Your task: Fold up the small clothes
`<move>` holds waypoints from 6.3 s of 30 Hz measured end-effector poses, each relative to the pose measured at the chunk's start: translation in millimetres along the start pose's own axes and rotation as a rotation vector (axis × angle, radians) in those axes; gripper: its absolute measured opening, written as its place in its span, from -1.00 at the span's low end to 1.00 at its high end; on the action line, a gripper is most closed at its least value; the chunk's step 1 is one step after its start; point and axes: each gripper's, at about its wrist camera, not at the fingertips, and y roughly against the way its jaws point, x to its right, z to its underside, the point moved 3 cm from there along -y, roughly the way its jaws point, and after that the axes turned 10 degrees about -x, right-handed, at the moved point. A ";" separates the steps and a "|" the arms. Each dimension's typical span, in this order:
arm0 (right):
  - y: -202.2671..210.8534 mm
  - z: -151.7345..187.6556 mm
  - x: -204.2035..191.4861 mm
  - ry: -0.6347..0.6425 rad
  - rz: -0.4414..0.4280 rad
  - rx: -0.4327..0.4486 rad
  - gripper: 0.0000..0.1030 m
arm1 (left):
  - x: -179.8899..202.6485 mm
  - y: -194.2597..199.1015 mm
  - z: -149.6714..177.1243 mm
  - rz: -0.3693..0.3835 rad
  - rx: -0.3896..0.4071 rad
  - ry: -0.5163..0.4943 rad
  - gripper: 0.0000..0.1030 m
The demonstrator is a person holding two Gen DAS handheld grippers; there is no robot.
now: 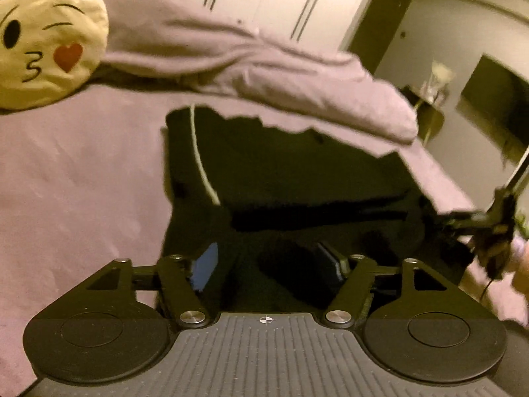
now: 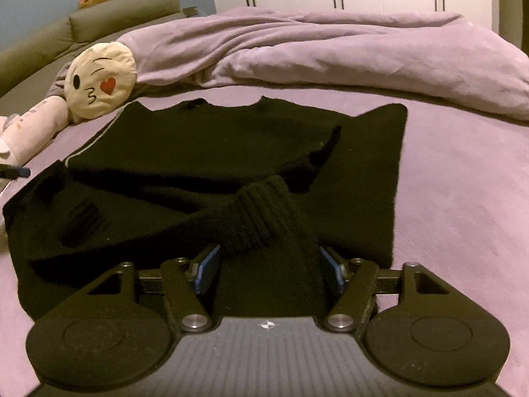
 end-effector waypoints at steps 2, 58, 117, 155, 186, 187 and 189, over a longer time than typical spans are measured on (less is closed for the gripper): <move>-2.5 -0.9 0.7 -0.020 -0.014 0.001 -0.21 | -4.3 -1.1 -0.2 -0.002 -0.011 0.011 0.50; -4.8 -27.3 8.1 -0.184 0.146 0.152 -0.34 | -38.5 -72.3 -36.6 -0.265 0.005 0.239 0.46; -78.5 -118.0 49.5 -0.093 0.523 0.157 -0.43 | -39.9 -157.6 -135.1 -0.607 0.074 0.135 -0.61; -29.9 -58.5 -24.6 -0.149 0.439 0.378 0.00 | -56.9 -124.7 -97.7 -0.337 0.007 0.111 0.76; -44.4 -56.4 -16.2 -0.278 0.360 0.322 0.13 | 19.6 -137.7 -119.7 -0.471 0.190 -0.014 0.53; -47.3 -63.7 -11.1 -0.287 0.377 0.316 0.13 | 27.5 -151.1 -122.8 -0.450 0.166 -0.049 0.54; -57.7 -78.2 -2.6 -0.290 0.402 0.280 -0.13 | 37.8 -179.7 -126.8 -0.429 0.107 -0.107 0.52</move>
